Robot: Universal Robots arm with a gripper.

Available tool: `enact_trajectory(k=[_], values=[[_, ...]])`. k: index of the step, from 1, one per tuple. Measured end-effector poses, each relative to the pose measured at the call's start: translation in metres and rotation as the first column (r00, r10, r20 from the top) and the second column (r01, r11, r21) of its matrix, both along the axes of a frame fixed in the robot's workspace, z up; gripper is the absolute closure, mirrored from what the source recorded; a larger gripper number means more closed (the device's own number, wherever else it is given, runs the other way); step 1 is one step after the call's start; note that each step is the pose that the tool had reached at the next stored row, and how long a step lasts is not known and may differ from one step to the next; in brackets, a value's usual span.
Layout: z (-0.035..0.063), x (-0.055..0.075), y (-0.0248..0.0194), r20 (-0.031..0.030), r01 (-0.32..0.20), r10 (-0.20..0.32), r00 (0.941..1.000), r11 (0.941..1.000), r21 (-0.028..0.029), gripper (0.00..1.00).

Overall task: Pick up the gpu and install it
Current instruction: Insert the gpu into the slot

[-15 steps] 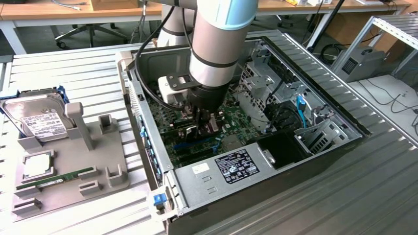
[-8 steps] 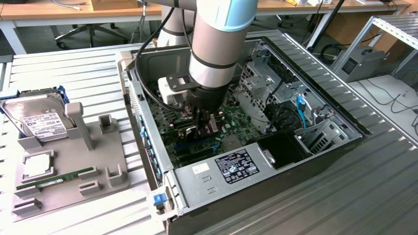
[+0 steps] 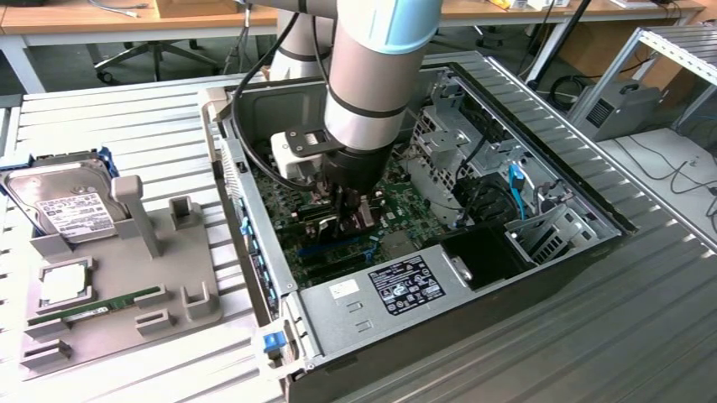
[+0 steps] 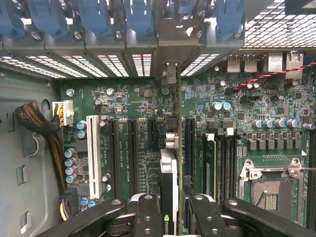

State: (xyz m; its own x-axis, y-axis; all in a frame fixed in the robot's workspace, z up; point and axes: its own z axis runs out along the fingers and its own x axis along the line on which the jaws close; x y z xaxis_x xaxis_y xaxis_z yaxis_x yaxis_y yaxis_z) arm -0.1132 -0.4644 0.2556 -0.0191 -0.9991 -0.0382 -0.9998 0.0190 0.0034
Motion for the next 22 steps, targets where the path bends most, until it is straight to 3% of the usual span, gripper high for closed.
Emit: enact_trajectory(k=[22], values=[[-0.003, 0.0, 0.0, 0.0001, 0.0, 0.0, 1.0, 1.0, 0.0002, 0.73]])
